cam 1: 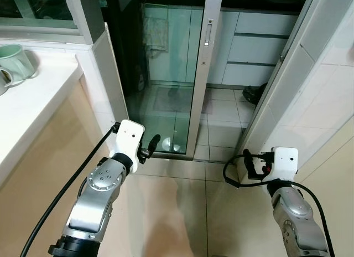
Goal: Restocking fridge
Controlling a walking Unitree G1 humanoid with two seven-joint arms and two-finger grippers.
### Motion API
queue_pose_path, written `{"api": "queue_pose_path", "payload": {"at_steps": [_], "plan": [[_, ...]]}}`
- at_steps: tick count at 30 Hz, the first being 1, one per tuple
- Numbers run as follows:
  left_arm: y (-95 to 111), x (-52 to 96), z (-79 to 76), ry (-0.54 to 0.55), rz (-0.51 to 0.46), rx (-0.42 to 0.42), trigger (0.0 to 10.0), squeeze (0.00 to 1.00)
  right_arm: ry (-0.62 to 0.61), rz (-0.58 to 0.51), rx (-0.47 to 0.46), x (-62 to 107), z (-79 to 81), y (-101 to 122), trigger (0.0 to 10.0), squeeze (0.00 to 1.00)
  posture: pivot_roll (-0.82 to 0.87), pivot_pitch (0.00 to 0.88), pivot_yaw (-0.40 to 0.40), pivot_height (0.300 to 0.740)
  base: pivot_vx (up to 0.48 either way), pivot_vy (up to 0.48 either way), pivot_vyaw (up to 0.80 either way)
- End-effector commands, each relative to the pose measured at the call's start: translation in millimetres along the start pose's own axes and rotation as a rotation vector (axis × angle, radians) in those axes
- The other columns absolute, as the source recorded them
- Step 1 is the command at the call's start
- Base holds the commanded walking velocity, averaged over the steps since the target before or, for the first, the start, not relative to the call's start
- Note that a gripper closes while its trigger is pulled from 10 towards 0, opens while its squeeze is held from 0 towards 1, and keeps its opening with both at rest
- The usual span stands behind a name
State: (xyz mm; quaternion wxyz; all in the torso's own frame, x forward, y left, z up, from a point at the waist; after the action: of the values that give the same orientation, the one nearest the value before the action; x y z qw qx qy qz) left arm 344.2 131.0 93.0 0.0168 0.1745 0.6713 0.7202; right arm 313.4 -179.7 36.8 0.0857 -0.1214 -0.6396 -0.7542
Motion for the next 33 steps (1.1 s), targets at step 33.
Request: {"api": "queue_pose_path", "payload": {"at_steps": [33], "plan": [[19, 21.6, -5.5, -0.068, -0.203, -0.040, 10.0, 0.00, 0.036, -0.243, 0.140, 21.9, 12.9, 39, 10.0, 0.00, -0.06, 0.000, 0.030, 0.740, -0.064, 0.000, 0.00]]}}
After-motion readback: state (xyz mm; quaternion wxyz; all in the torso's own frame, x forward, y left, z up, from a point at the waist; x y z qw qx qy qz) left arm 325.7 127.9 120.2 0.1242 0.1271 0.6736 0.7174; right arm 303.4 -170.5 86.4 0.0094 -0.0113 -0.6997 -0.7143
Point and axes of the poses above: a point about 5 cm out from each wrist's last joint towards the gripper, its own x axis pointing back from the gripper into the wrist, its own y axis along the axis of the wrist's last joint, z = x × y, the point moved 3 cm from there along -x, pointing out of the wrist towards the gripper, and after that the axes turned 4 degrees about -x, right-handed, at the moved point
